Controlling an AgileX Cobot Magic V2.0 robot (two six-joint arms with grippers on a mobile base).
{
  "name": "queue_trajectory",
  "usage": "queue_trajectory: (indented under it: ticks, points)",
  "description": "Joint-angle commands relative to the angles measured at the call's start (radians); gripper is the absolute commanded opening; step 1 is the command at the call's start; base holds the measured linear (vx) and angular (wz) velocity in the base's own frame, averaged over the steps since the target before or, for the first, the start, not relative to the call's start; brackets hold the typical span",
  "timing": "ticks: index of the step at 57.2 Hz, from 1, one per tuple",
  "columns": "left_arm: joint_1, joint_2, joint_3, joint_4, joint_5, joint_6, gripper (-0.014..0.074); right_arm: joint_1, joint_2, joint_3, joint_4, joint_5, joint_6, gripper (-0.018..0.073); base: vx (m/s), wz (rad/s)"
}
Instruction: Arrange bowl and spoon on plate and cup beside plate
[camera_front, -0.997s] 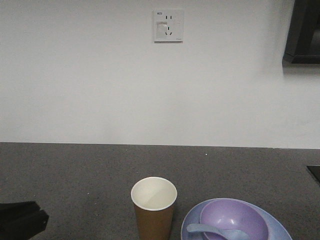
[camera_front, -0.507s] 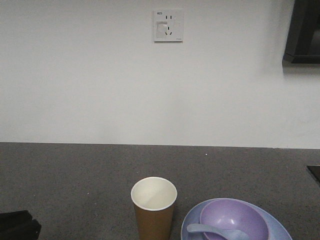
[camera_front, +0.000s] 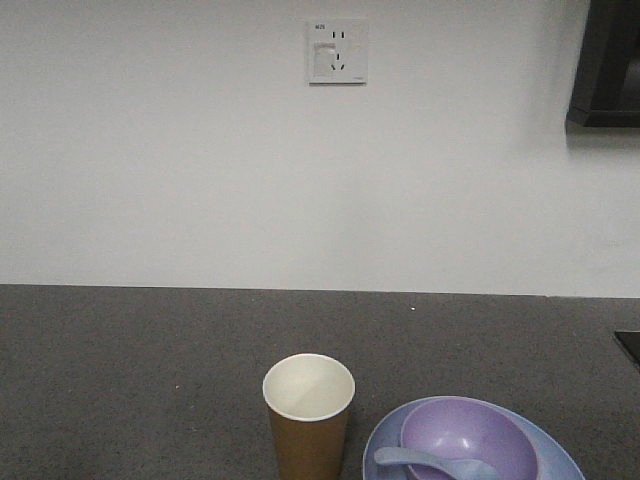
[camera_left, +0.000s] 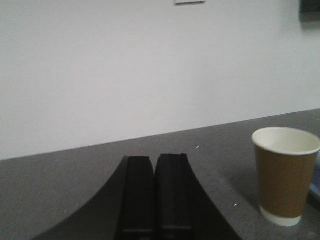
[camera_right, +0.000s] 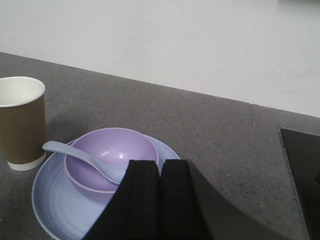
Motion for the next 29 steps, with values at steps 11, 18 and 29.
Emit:
queue_trajectory:
  ticks: [11, 18, 29]
  points:
    - [0.145, -0.316, 0.284, -0.032, -0.091, -0.002, -0.0006, -0.001, 0.008, -0.027, 0.010, -0.080, -0.011, -0.0008, 0.00, 0.00]
    - [0.145, -0.359, 0.278, -0.029, -0.035, 0.009, -0.0006, -0.001, 0.009, -0.027, 0.010, -0.079, -0.011, -0.0008, 0.00, 0.00]
    - [0.145, -0.346, 0.278, -0.031, -0.035, 0.009, -0.0006, -0.001, 0.008, -0.027, 0.010, -0.080, -0.011, -0.0008, 0.00, 0.00]
